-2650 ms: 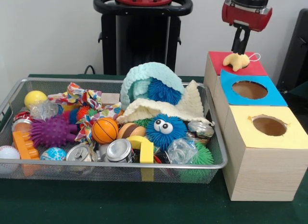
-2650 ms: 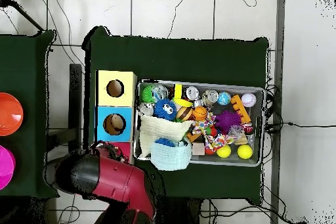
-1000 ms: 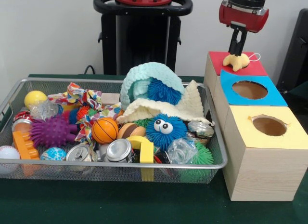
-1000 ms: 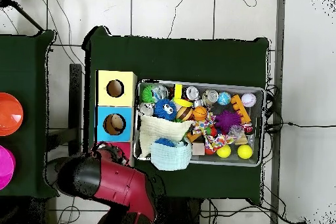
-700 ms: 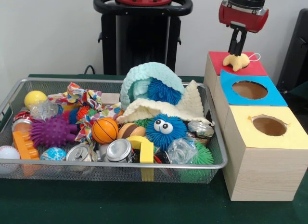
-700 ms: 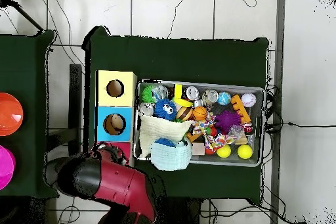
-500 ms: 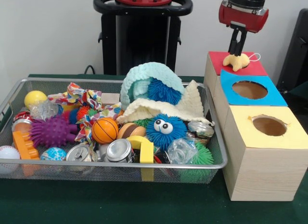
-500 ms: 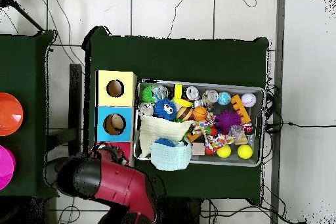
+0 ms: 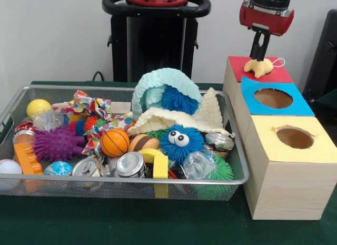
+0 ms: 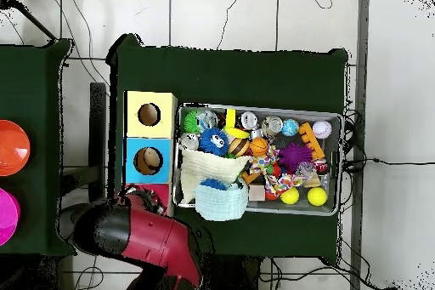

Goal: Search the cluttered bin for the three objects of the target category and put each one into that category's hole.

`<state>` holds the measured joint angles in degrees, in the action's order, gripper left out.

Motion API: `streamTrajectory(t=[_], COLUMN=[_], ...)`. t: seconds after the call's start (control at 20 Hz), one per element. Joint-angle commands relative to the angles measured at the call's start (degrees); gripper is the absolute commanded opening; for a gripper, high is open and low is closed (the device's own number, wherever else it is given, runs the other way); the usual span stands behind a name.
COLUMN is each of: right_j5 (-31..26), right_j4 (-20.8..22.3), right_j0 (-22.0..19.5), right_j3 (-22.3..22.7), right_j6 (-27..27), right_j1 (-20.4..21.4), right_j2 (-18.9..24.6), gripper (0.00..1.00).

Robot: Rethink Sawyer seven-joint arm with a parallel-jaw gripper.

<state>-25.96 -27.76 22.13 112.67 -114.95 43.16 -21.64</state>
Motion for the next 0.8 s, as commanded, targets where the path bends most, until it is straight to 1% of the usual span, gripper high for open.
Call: streamTrajectory(t=[0.05, 0.3, 0.5, 0.7, 0.8], right_j5=[-0.18, 1.46, 2.31, 1.89, 3.07], right_j4=[-1.87, -2.03, -1.88, -1.16, -1.42], right_j0=[0.17, -0.99, -1.34, -1.04, -1.47], right_j3=[2.37, 3.30, 3.80, 3.85, 4.70], right_j6=[-14.15, -12.84, -12.37, -12.12, -11.86], right_j1=[-1.98, -1.84, -1.83, -2.33, -2.25], right_j2=[4.49, 5.63, 5.83, 5.29, 5.97], gripper=[0.00, 0.00, 0.00, 0.00, 0.00])
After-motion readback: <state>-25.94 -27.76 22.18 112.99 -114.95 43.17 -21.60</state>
